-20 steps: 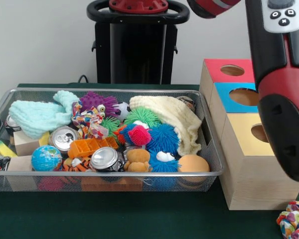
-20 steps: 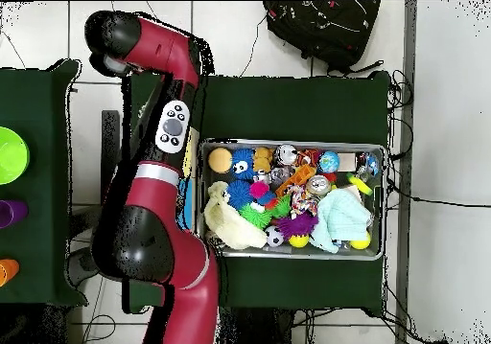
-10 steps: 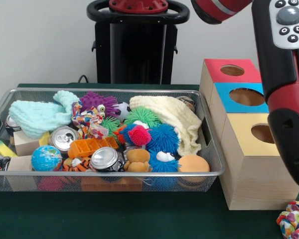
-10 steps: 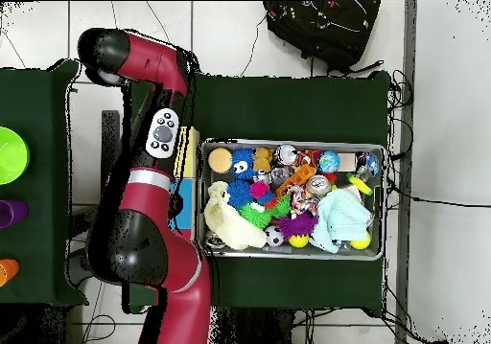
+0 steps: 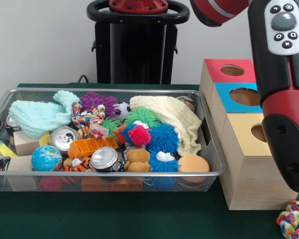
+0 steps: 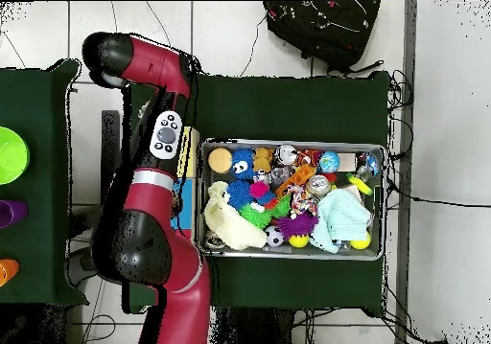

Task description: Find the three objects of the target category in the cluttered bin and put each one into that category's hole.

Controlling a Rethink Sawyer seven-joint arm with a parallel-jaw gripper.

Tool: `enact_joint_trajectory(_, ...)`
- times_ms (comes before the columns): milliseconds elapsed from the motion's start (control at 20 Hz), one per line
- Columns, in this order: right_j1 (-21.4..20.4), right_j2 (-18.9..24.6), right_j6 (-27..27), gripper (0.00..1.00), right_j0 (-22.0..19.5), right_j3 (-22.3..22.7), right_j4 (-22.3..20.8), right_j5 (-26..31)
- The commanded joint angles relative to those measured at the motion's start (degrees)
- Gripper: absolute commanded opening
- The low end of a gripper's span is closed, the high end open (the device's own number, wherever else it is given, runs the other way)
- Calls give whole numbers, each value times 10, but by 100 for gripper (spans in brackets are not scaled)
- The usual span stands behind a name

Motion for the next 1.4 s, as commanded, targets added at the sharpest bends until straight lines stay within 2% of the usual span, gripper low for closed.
enact_joint_trajectory(50, 6, 29, 154, 100, -8, 18, -45, -14)
enact_joint_trajectory(250, 7, 46, 154, 100, -4, 21, -57, -9)
enact_joint_trajectory(550, 12, 93, 157, 100, 13, 36, -92, 0)
enact_joint_trajectory(650, 12, 123, 160, 100, 26, 49, -112, 10)
enact_joint_trajectory(800, 8, 195, 155, 100, 67, 98, -159, 39)
enact_joint_trajectory(1000, 2, 260, 143, 100, 102, 140, -201, 51)
enact_joint_trajectory(1400, 4, 298, 144, 100, 93, 116, -243, 26)
